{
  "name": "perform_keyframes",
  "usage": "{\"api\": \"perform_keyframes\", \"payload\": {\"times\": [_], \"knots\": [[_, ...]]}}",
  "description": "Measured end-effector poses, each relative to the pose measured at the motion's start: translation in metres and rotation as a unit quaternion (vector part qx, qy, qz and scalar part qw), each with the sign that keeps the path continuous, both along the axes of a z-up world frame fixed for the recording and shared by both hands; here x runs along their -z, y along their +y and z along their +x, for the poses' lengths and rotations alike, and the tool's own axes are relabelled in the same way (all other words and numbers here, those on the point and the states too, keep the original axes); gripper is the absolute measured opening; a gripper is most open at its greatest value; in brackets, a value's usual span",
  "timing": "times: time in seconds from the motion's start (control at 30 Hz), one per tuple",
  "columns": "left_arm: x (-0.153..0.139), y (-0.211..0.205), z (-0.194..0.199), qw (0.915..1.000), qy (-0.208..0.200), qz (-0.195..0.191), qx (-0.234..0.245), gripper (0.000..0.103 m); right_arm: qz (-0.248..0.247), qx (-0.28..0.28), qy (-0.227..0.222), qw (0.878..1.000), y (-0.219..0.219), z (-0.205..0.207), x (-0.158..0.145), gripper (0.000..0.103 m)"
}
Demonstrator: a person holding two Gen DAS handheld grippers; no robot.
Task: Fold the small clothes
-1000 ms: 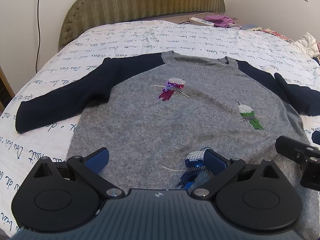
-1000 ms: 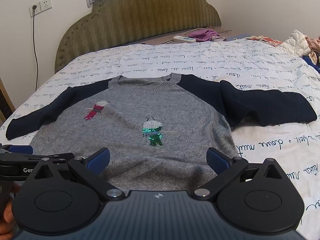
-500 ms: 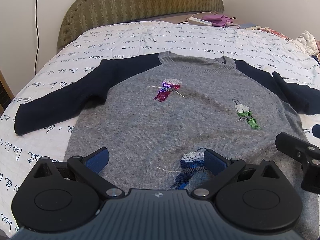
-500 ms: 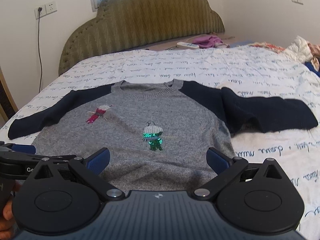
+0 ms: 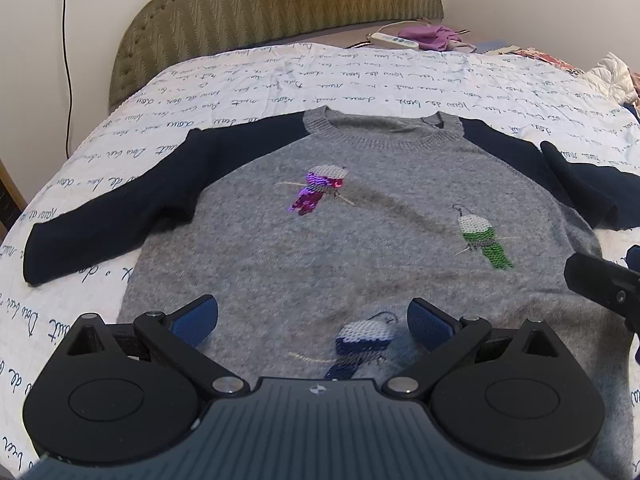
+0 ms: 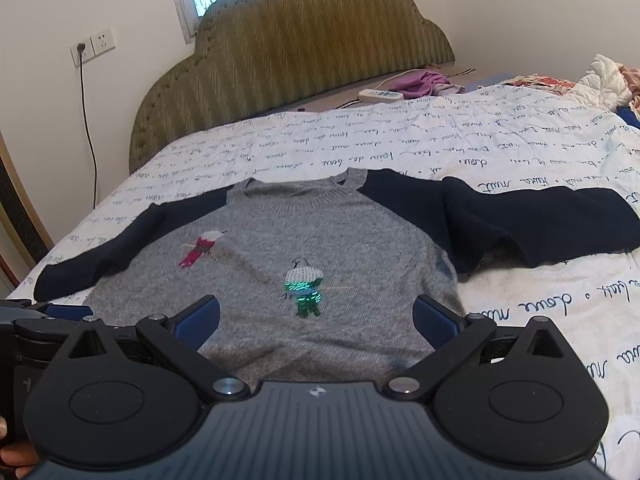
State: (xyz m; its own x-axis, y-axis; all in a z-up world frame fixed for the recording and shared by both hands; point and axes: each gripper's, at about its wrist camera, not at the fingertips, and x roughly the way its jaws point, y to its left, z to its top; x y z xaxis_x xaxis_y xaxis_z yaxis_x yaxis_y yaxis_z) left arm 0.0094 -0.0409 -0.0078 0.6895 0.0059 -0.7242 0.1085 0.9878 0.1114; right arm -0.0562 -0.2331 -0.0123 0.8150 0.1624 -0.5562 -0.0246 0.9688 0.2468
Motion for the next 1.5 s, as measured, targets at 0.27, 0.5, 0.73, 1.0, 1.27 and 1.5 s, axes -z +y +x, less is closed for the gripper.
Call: {"api": "perform_keyframes", "payload": {"times": [0.27, 0.5, 0.73, 1.0, 1.27, 1.5], "knots": [[-0.002, -0.020, 0.002, 0.9996, -0.018, 0.011, 0.018, 0.103, -0.060, 0.051, 0.022, 0.997, -0.013, 0.011, 0.002, 0.103], [-0.004, -0.033, 0.008, 0.9994, -0.019, 0.009, 0.028, 0.103, -0.051, 0.072, 0.030, 0.996, -0.038, 0.017, 0.006, 0.103], [-0.003, -0.041, 0.015, 0.9992, -0.017, 0.017, 0.033, 0.103, -0.053, 0.095, 0.038, 0.993, -0.058, 0.025, 0.009, 0.103], [-0.002, -0.046, 0.021, 0.9983, -0.021, 0.027, 0.046, 0.103, -0.050, 0.123, 0.034, 0.991, -0.083, 0.032, 0.013, 0.103], [0.003, -0.043, 0.027, 0.9989, -0.006, 0.008, 0.047, 0.102, 0.156, 0.250, 0.026, 0.955, -0.191, 0.023, 0.036, 0.103], [0.003, -0.049, 0.027, 0.9984, -0.011, 0.033, 0.044, 0.103, 0.224, 0.289, 0.015, 0.931, -0.245, 0.037, 0.063, 0.103]]}}
